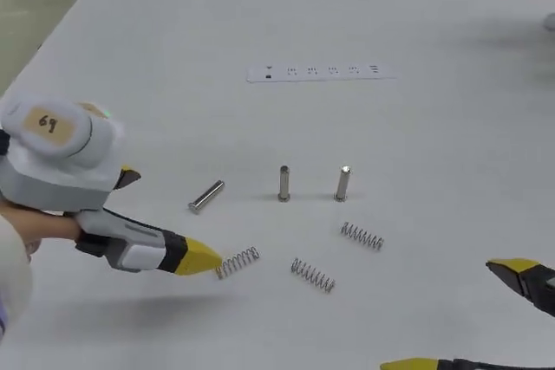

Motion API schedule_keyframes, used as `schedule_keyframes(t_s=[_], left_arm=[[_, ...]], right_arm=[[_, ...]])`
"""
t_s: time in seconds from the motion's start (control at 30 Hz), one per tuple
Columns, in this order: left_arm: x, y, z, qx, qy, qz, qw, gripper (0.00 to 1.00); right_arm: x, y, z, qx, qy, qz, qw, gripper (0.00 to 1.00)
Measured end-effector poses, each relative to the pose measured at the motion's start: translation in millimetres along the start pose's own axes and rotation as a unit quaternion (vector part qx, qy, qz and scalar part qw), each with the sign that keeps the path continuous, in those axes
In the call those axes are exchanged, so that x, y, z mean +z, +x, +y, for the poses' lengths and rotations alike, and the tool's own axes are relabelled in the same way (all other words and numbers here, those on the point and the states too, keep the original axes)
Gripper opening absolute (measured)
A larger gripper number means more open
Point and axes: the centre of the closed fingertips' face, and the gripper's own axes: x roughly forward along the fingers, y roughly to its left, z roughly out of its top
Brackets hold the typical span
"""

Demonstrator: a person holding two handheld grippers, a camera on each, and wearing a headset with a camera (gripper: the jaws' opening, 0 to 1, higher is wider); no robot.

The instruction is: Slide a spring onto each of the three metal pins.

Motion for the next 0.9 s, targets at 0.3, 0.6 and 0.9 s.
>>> schedule_keyframes(t_s=[0.3,0.6,0.9], left_arm=[[3.3,9.3,5.8,-0.009,-0.004,0.004,0.9999,0.93],[5.3,25.3,6.6,-0.02,0.014,0.016,0.9996,0.83],[12.1,39.0,4.5,-0.036,0.021,0.023,0.9989,0.75]], right_arm=[[4.7,-0.6,-3.1,-0.009,0.003,-0.008,0.9999,0.96],[9.2,-2.0,-8.1,-0.018,0.007,-0.016,0.9997,0.96],[10.5,-0.9,-7.0,-0.021,0.011,-0.019,0.9995,0.98]])
